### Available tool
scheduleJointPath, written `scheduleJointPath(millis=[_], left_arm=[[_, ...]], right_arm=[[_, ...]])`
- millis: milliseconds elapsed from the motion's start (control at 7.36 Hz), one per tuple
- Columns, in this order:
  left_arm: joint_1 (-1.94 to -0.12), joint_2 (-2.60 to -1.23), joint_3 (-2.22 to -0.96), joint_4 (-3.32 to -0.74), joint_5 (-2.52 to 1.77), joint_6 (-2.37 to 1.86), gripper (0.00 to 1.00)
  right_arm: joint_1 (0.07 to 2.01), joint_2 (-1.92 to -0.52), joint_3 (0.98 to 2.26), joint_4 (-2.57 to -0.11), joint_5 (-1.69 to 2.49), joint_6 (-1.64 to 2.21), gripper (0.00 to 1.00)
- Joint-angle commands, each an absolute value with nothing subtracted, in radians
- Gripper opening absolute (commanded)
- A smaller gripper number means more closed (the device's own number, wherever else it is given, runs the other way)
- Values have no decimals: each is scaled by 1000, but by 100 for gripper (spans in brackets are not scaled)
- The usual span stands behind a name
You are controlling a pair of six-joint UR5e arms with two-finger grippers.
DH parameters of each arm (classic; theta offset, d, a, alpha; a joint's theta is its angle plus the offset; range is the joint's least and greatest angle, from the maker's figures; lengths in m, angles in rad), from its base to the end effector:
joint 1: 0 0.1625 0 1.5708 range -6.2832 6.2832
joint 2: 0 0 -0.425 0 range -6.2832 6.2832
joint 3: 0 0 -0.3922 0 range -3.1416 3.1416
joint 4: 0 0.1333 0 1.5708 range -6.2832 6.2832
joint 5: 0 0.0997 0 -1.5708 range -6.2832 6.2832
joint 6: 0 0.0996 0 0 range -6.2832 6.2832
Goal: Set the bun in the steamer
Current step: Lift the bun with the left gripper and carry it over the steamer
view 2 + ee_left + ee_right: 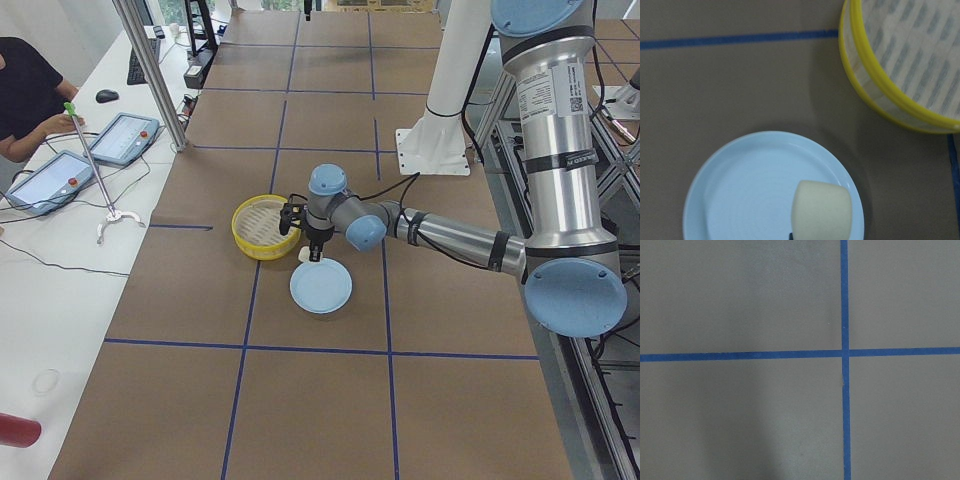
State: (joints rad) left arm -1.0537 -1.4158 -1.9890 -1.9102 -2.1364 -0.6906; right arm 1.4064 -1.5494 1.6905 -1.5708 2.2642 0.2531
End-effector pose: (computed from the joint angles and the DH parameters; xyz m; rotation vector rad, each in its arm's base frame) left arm 0.1495 -0.4245 0.4931 0.1711 0.7831 0.0063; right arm -0.0143 -0.5114 0.5941 -0.0110 -0.7052 0.0361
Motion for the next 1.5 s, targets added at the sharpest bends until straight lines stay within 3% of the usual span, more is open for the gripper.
scheduleJointPath(millis=[0,272,544,816,1359], left_arm=[[-1166,-1703,-2033,-1443,-2132,-545,31],[-1160,-1917,-1940,-1296,-2131,-538,32],[-1049,-2012,-1846,-1317,-2140,-640,31],[-944,-2019,-1720,-1528,-2137,-760,31],[-931,-2003,-1568,-1685,-2132,-765,31]], right_arm=[[1407,-1549,1690,-1571,2264,253,100],[1407,-1549,1690,-1571,2264,253,100],[1407,-1549,1690,-1571,2264,253,100],[1407,-1549,1690,-1571,2264,253,100],[1407,-1549,1690,-1571,2264,253,100]])
